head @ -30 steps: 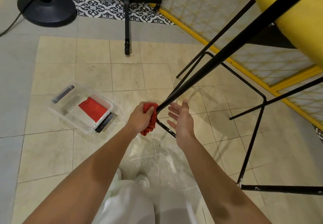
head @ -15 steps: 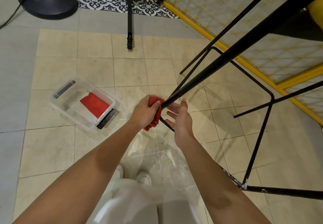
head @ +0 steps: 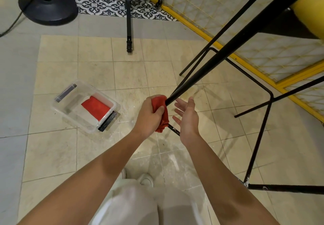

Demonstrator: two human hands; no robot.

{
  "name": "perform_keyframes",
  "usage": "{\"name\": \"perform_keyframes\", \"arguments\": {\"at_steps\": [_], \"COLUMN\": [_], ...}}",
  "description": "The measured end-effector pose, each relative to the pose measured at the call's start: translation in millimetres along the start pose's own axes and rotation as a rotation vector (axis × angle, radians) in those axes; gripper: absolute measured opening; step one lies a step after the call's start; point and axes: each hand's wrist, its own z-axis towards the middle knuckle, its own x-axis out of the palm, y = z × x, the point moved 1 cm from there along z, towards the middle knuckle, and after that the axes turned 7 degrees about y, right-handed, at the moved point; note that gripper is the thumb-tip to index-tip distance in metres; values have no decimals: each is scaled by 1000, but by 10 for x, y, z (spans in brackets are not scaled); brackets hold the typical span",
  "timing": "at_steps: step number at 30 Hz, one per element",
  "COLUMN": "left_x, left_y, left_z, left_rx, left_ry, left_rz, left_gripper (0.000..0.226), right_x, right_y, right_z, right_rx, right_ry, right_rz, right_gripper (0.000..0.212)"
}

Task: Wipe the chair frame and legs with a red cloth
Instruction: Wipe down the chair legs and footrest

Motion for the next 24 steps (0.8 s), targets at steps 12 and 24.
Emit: {"name": "perform_keyframes", "arguments": {"at_steps": [12,24], "left_x": [103,338], "left_y": [-253,-534], "left_z": [-149,-294], "left_rx": [120,298], "left_ry": [-98,-156], "left_rz": [123,70], "left_gripper": [28,38], "right_x": [-58,-234], "right_y": [118,285], "right_z": [-141,-348], "right_rx": [-31,-112], "right_ry": [-9,-31], "right_rz": [3,1], "right_gripper": [53,51]}}
